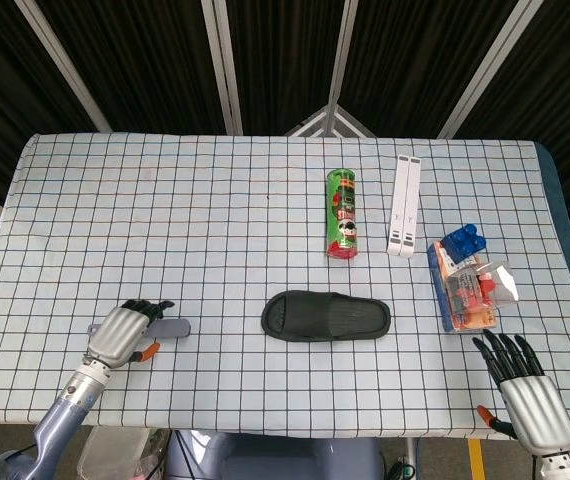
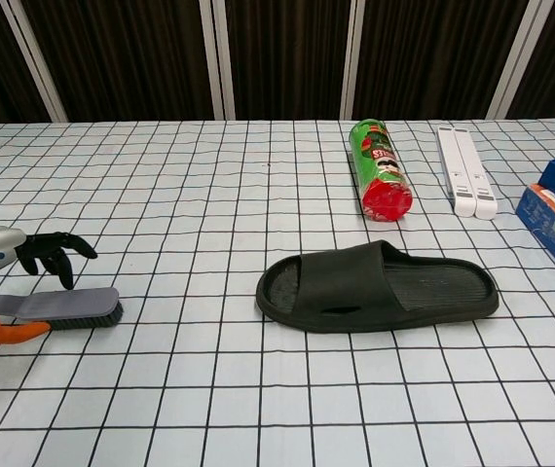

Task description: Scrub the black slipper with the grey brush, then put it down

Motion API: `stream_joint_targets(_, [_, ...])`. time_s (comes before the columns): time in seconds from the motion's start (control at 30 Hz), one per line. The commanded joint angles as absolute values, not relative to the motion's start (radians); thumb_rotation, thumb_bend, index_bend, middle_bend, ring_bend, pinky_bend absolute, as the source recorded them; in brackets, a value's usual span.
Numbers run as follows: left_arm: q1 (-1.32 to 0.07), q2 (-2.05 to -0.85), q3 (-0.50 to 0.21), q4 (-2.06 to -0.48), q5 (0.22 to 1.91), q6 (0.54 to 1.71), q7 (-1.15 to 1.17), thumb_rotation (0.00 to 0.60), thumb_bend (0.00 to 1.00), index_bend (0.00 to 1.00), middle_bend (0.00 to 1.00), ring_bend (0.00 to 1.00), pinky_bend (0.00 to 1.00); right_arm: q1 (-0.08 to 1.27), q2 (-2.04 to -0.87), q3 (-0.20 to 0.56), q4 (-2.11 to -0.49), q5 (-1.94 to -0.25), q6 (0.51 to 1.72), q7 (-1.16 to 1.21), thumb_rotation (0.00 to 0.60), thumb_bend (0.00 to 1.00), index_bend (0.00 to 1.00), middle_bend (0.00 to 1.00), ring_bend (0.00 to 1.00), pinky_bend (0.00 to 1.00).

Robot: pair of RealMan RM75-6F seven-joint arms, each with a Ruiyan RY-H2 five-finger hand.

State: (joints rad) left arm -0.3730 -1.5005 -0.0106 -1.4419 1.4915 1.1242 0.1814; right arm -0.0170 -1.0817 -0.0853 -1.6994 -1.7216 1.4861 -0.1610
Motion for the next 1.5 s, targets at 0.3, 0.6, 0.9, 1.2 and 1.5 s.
stream_joint_targets(0.3, [-0.381, -1.511, -0.002, -1.430, 1.487, 1.125, 0.177, 0.600, 0.34, 0.20, 0.37, 0.30, 0.31, -0.021, -1.077, -0.089, -1.702, -1.718, 1.493, -0.159, 0.600, 0.24, 0.00, 0.00, 0.00, 0.00])
stream_joint_targets(0.6, [-0.383, -1.519, -0.003, -1.429, 1.469, 1.125, 0.204, 0.600, 0.37, 0.22, 0.39, 0.32, 0.31, -0.025, -1.071, -0.090, -1.701, -1.716, 1.503, -0.155, 0.600, 0.24, 0.00, 0.00, 0.00, 0.00])
stream_joint_targets(0.9, [-0.385, -1.517, 0.002, -1.433, 1.469, 1.127, 0.204, 0.600, 0.40, 0.23, 0.40, 0.33, 0.32, -0.027, -1.068, -0.091, -1.702, -1.716, 1.508, -0.151, 0.600, 0.24, 0.00, 0.00, 0.00, 0.00])
stream_joint_targets(1.2, [-0.389, -1.522, 0.003, -1.422, 1.457, 1.119, 0.199, 0.600, 0.42, 0.24, 0.41, 0.34, 0.33, -0.026, -1.069, -0.089, -1.702, -1.713, 1.506, -0.153, 0.600, 0.24, 0.00, 0.00, 0.00, 0.00])
stream_joint_targets(1.5, [-0.395, -1.531, 0.005, -1.406, 1.453, 1.111, 0.197, 0.600, 0.46, 0.28, 0.45, 0.38, 0.37, -0.024, -1.071, -0.089, -1.703, -1.710, 1.503, -0.157, 0.600, 0.24, 0.00, 0.00, 0.00, 0.00])
